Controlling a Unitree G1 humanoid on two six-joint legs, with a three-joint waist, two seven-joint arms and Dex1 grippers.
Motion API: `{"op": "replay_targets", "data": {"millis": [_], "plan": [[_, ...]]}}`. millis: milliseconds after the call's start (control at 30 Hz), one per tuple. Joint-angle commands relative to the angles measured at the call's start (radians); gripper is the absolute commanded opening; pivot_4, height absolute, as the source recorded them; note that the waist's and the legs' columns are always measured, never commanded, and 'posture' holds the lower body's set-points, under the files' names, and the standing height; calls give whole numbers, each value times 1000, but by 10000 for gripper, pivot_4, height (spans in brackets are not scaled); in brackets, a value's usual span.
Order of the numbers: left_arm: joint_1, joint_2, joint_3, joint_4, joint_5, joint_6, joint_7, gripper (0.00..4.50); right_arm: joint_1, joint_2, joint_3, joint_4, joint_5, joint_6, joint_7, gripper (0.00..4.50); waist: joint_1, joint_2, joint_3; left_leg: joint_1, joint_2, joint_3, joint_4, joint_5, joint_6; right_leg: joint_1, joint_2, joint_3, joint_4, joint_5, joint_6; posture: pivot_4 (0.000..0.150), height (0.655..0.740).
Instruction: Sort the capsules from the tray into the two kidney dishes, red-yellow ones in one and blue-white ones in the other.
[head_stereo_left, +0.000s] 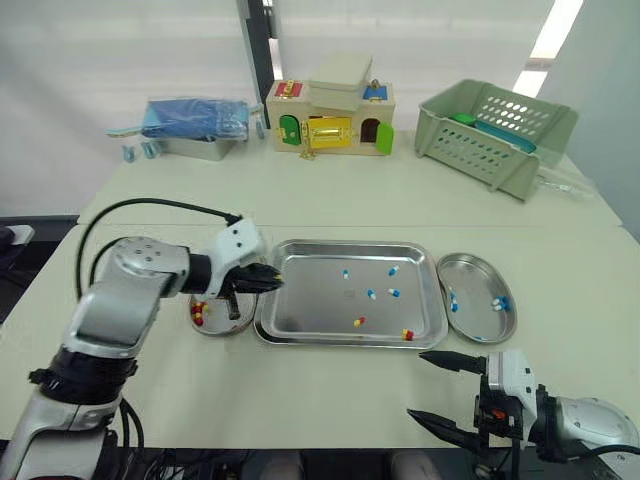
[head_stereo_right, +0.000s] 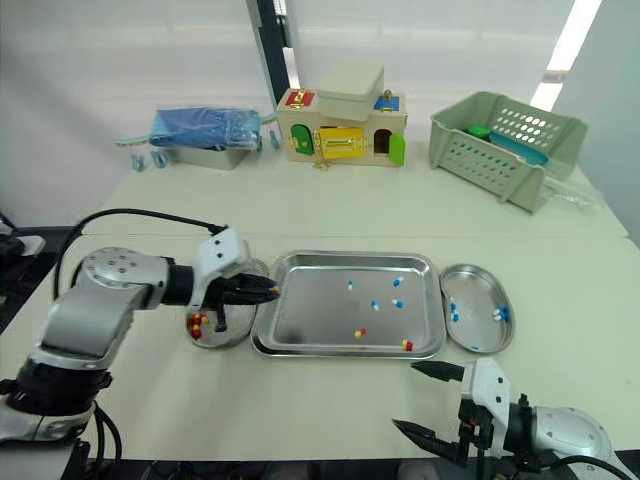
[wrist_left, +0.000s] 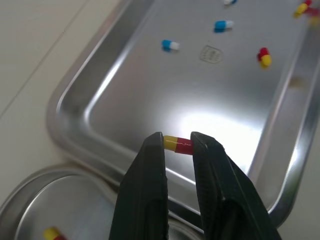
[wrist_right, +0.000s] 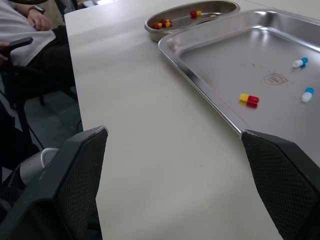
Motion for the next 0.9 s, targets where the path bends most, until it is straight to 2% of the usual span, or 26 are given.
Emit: {"op": "replay_targets", "data": {"millis": [33, 133, 367, 633, 900], "plan": [[46, 13, 112, -67, -9, 74, 118, 4925, -33, -9, 0, 13, 7, -11, 18, 45000, 3, 0, 0, 0, 0, 0, 0, 0, 0, 0, 0, 0, 0, 0, 0, 1500, 7400], [105, -2, 165, -92, -16, 111, 198, 4925, -61, -11, 4, 28, 15, -1, 20, 45000, 4, 0, 0, 0, 0, 0, 0, 0, 0, 0, 0, 0, 0, 0, 0, 1500, 7400], [207, -7, 156, -73, -22, 73, 289, 4925, -99, -5, 23, 51, 16, 9, 17, 45000, 8, 0, 0, 0, 0, 0, -1, 0, 0, -1, 0, 0, 0, 0, 0, 1500, 7400], [181, -16, 135, -35, -53, 53, 332, 4925, -78, -4, 18, 63, 15, -12, 24, 45000, 13, 0, 0, 0, 0, 1, -1, 0, 0, -1, 0, 0, 0, 0, 0, 1500, 7400], [183, -15, 124, -24, -71, 37, 352, 31094, -70, -8, 11, 57, 17, -8, 22, 45000, 11, 0, 0, 0, 0, 1, -1, 0, 0, -1, 0, 1, 0, 0, 0, 1500, 7400]]}}
